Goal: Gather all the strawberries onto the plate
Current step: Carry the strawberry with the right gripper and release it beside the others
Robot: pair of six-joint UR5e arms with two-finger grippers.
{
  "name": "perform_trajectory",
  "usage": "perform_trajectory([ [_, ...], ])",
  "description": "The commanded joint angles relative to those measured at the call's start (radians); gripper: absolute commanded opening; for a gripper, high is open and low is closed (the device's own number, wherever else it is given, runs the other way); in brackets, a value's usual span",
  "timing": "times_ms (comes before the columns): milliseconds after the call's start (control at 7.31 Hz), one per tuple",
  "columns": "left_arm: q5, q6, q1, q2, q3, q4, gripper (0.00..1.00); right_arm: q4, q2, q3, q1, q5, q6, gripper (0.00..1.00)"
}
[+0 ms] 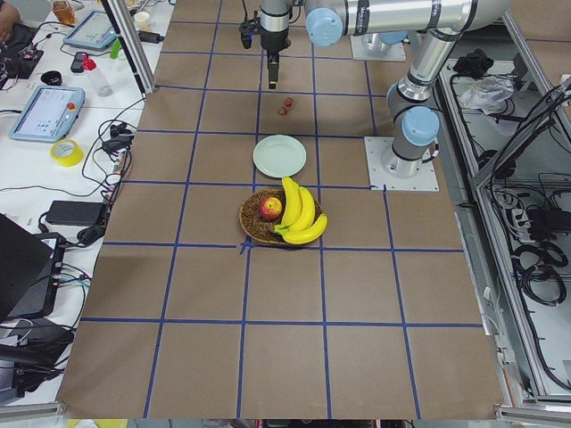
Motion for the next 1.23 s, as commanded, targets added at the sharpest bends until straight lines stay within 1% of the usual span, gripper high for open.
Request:
perform_trajectory([
  [0, -0.001, 0.000, -0.002, -0.002, -0.001, 0.000, 1.00, -0.050, 0.165, -0.143, 0.150, 0.029, 0.072, 0.00],
  [137, 0.000, 0.000, 0.000, 0.000, -0.001, -0.002, 1.00, -0.112, 0.238, -0.189, 0.193, 0.109, 0.183, 0.00],
  [274, 0.000, 0.002, 0.000, 0.000, -0.003, -0.002, 1.00, -0.133, 0.282, -0.256, 0.231, 0.142, 0.271, 0.00],
  [411, -0.001, 0.000, -0.002, -0.002, -0.003, 0.000, 1.00, -0.133, 0.316, -0.296, 0.254, 0.135, 0.287, 0.00],
  [684, -0.001, 0.000, -0.002, -0.002, -0.003, -0.002, 1.00, -0.176, 0.353, -0.303, 0.255, 0.133, 0.286, 0.00],
  [1095, -0.003, 0.002, -0.002, -0.006, -0.003, 0.000, 1.00, -0.176, 0.353, -0.284, 0.255, 0.151, 0.290, 0.00],
])
